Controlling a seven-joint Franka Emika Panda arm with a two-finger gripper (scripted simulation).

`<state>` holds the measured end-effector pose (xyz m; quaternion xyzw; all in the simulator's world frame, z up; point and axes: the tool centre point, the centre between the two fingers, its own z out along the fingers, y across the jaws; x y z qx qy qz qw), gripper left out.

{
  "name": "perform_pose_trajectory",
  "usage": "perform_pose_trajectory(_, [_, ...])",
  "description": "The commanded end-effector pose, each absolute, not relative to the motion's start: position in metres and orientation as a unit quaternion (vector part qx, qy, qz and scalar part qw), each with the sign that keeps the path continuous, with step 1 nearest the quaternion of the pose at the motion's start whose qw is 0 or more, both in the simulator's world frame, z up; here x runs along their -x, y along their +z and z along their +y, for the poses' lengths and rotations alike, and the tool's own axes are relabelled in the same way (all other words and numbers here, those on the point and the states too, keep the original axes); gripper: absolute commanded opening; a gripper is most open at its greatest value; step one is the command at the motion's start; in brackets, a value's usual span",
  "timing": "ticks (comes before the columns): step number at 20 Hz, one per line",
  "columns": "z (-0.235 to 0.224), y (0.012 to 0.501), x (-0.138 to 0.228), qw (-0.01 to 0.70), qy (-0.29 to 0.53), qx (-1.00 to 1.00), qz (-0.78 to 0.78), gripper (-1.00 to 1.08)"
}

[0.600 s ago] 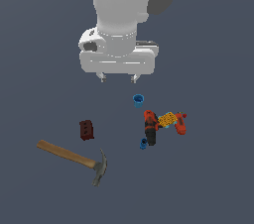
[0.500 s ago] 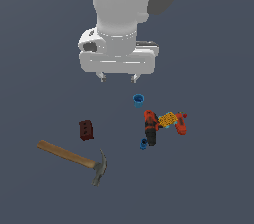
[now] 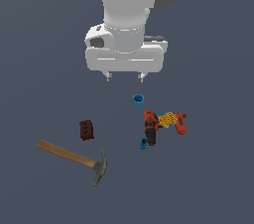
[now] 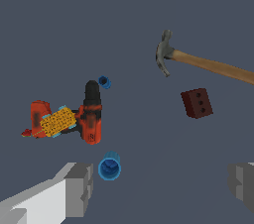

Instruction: Pick up a designated object from a clutter of objects.

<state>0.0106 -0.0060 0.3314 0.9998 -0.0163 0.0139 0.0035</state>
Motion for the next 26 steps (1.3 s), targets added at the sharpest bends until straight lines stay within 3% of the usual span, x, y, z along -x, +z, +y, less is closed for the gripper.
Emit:
perform_pose_trajectory(1, [-0.005, 0.332, -0.011, 0.003, 0.015, -1.0, -0.016, 1.0])
perform_pose_trajectory(14, [0.006, 0.302, -0.033, -0.007, 0.011, -0.997, -0.07, 1.0])
perform_pose_trajectory(26, [0.036, 0.218, -0.077, -0.017, 0.001, -0.979, -0.205, 1.0])
